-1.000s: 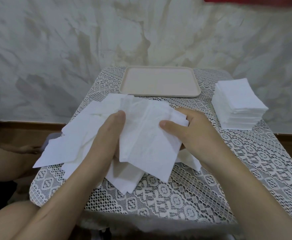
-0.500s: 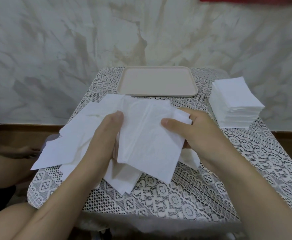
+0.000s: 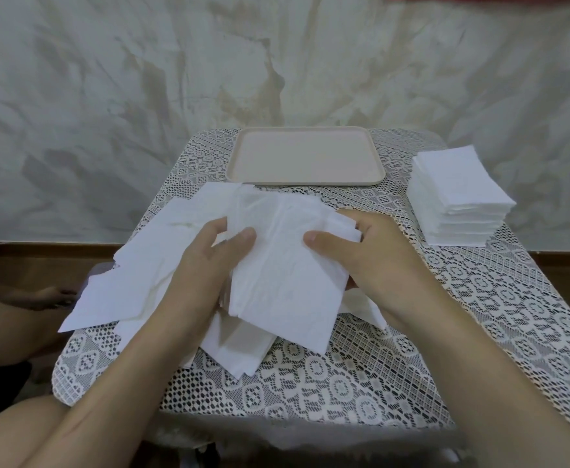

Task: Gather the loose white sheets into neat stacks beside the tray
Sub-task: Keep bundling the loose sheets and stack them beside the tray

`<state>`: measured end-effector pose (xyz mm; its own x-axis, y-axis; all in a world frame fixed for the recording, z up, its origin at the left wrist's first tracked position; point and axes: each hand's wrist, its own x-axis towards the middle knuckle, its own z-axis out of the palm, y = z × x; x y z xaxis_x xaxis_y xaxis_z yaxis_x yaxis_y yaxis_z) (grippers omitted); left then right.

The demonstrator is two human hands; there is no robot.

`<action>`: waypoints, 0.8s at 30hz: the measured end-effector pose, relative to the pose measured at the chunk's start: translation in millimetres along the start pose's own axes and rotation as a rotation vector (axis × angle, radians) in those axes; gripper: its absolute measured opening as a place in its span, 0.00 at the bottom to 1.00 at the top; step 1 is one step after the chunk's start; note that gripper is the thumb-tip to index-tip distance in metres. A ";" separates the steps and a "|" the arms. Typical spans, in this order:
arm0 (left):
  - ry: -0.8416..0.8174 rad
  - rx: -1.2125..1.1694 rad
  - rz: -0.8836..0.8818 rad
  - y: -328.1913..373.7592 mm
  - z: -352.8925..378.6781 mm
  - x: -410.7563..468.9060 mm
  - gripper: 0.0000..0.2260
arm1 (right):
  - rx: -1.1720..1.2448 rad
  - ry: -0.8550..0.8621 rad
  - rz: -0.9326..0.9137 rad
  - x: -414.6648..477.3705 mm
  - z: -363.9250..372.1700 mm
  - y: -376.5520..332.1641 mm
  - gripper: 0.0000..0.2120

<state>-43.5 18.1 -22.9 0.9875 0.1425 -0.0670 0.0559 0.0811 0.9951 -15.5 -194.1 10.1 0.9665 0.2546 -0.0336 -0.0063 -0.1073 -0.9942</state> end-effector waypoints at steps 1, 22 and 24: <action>0.005 0.001 -0.008 -0.1 0.2 0.0 0.22 | 0.002 0.005 0.004 0.0 -1.2 0.4 0.04; -0.073 -0.006 -0.011 4.8 -2.7 -4.1 0.20 | -0.181 0.029 -0.112 21.1 9.8 -7.7 0.09; -0.070 -0.004 -0.022 5.6 -1.0 -4.5 0.20 | -0.157 0.046 -0.106 20.6 9.9 -6.4 0.10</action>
<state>-47.7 18.9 -17.1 0.9940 0.0715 -0.0831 0.0767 0.0875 0.9932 2.0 -178.7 14.7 0.9702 0.2289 0.0788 0.1329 -0.2317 -0.9637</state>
